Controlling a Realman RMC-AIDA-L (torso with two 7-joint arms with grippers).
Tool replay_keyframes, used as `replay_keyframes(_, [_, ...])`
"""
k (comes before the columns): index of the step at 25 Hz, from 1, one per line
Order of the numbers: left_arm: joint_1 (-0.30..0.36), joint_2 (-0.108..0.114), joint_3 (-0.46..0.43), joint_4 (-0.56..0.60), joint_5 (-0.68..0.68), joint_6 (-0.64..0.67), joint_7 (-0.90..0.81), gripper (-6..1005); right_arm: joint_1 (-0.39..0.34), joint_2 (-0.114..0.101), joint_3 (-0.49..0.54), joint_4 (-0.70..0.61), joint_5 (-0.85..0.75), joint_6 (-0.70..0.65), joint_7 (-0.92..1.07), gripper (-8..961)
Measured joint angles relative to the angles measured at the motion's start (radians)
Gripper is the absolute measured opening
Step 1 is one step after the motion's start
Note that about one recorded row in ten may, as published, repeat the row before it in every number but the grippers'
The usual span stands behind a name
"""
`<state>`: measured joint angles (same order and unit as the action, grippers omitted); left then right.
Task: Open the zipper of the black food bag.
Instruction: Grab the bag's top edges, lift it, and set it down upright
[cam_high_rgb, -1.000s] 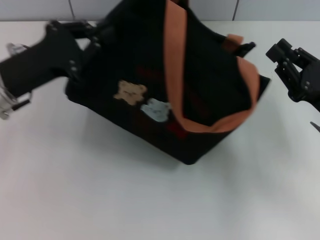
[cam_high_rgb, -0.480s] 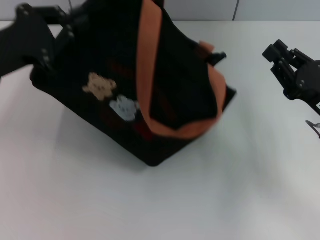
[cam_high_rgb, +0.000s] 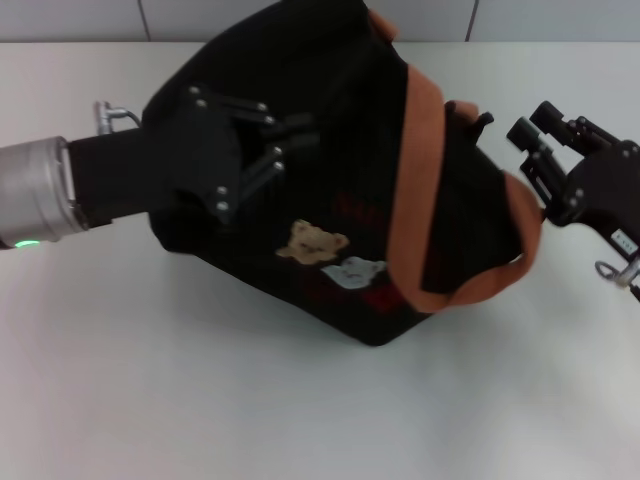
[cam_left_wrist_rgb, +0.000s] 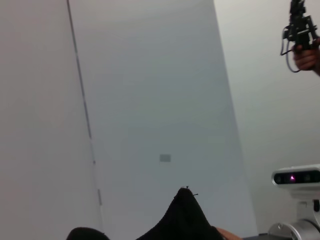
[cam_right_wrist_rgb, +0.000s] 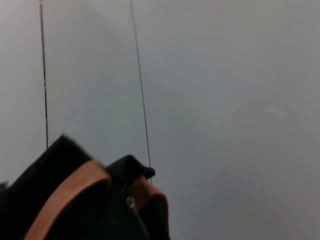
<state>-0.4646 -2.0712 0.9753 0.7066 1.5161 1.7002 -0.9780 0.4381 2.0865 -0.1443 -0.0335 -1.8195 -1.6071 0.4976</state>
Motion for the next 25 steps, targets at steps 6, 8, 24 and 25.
replay_keyframes(6, [-0.027, -0.002, 0.011, -0.018, 0.001, 0.0, 0.002, 85, -0.005, 0.001, -0.004, 0.039, -0.002, 0.062, -0.113, 337])
replay_keyframes(8, [-0.033, -0.003, 0.011, -0.019, -0.001, 0.001, 0.002, 85, -0.001, 0.001, -0.005, 0.05, -0.003, 0.101, -0.121, 400])
replay_keyframes(24, [-0.043, -0.005, 0.029, -0.02, -0.039, 0.011, 0.021, 86, 0.061, 0.004, -0.082, 0.203, -0.01, 0.186, -0.114, 463])
replay_keyframes(25, [-0.045, -0.006, 0.035, -0.02, -0.04, 0.012, 0.024, 86, 0.077, 0.005, -0.088, 0.222, -0.014, 0.191, -0.115, 463])
